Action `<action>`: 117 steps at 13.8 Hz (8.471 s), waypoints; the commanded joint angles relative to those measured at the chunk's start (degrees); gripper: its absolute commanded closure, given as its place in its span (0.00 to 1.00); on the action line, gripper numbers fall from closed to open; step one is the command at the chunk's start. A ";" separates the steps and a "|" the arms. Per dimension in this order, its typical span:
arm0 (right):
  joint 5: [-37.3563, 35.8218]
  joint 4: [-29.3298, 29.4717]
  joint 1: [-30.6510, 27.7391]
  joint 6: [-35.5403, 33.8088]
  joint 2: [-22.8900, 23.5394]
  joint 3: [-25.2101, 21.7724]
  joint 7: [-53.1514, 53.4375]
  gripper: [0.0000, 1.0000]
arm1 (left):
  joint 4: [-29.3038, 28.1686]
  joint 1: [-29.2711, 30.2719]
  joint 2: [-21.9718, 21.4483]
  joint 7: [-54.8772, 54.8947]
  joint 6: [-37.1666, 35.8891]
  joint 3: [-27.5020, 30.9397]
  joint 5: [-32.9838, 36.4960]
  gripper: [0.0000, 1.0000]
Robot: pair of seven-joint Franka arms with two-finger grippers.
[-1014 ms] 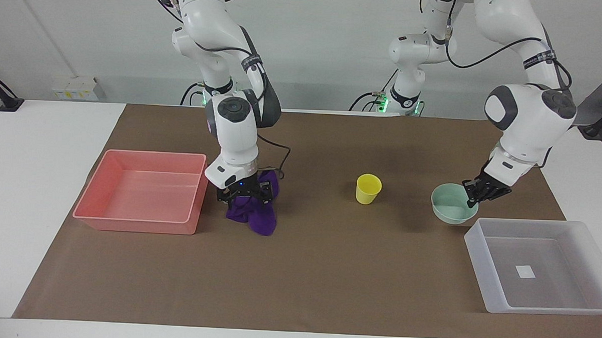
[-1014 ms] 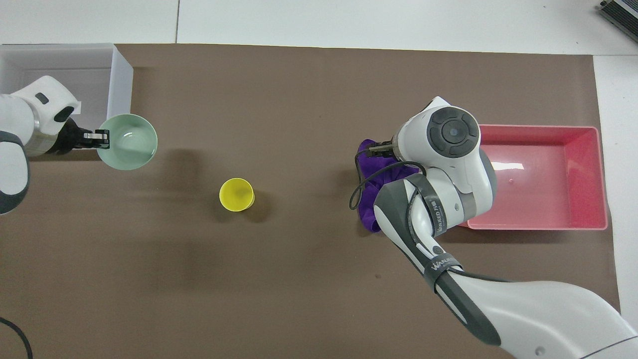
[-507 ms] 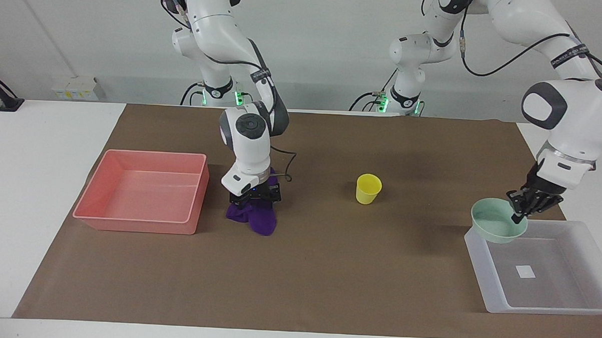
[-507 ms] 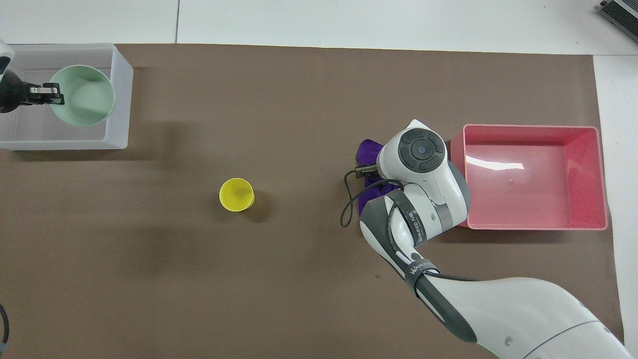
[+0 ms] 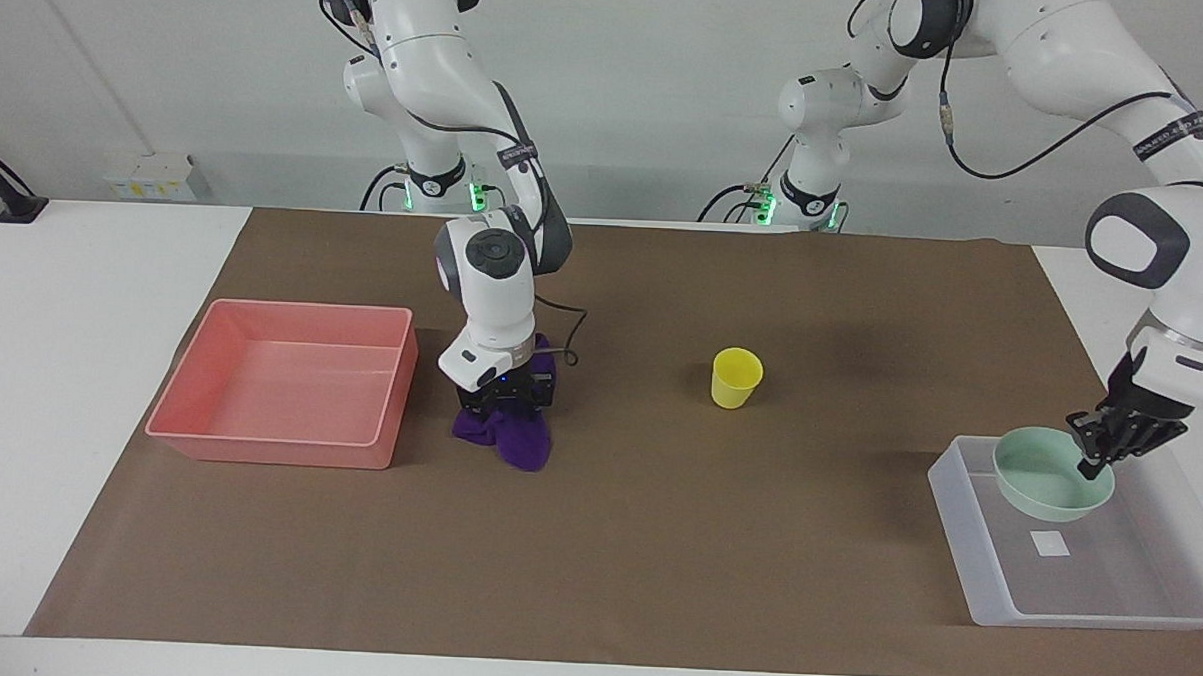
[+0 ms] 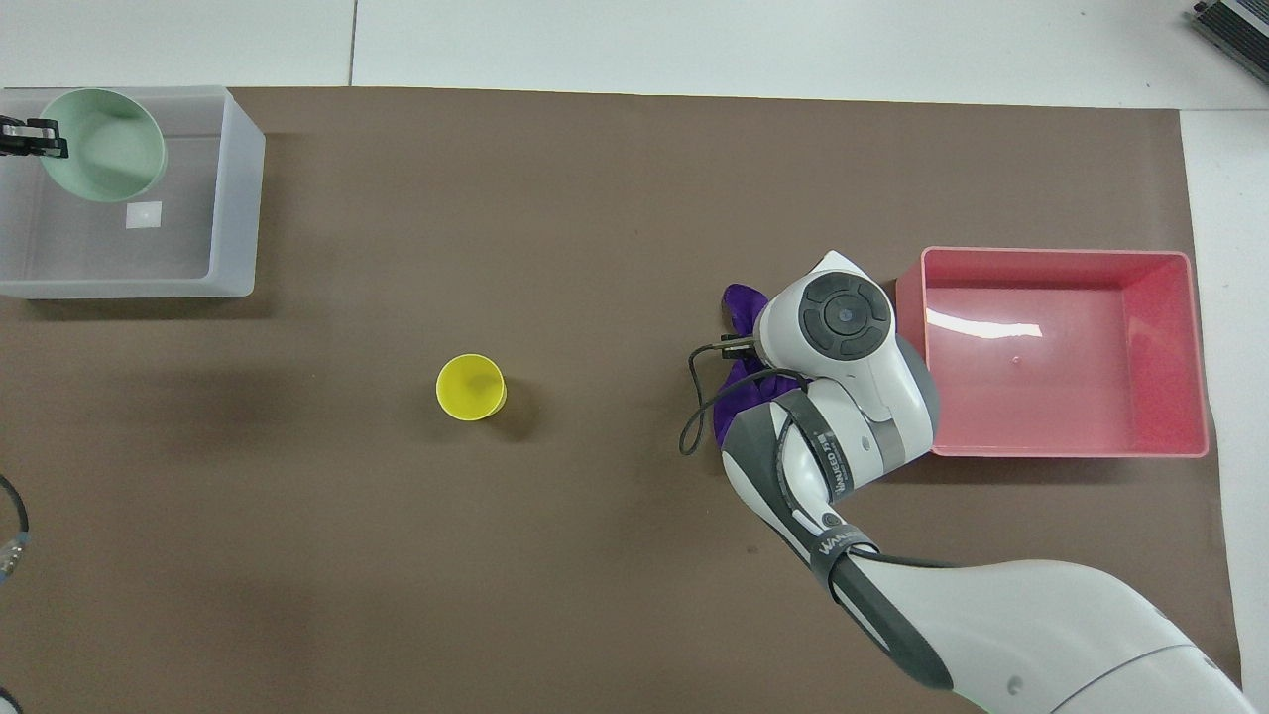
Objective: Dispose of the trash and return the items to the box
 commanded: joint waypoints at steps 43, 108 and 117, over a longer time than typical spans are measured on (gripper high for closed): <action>2.22 -8.10 -26.75 -6.04 -16.76 0.21 -20.05 0.00 | -47.87 -28.47 -33.61 -23.02 6.53 -1.95 2.97 0.00; 5.30 11.60 -23.67 -40.94 -28.10 -0.58 -15.74 0.00 | -10.70 1.25 -7.05 -4.07 1.10 -1.42 -1.34 0.00; 5.91 9.84 -23.58 -39.71 -28.80 -0.50 -16.01 0.00 | -38.47 -16.42 -34.73 -8.85 0.49 -1.42 -1.25 0.00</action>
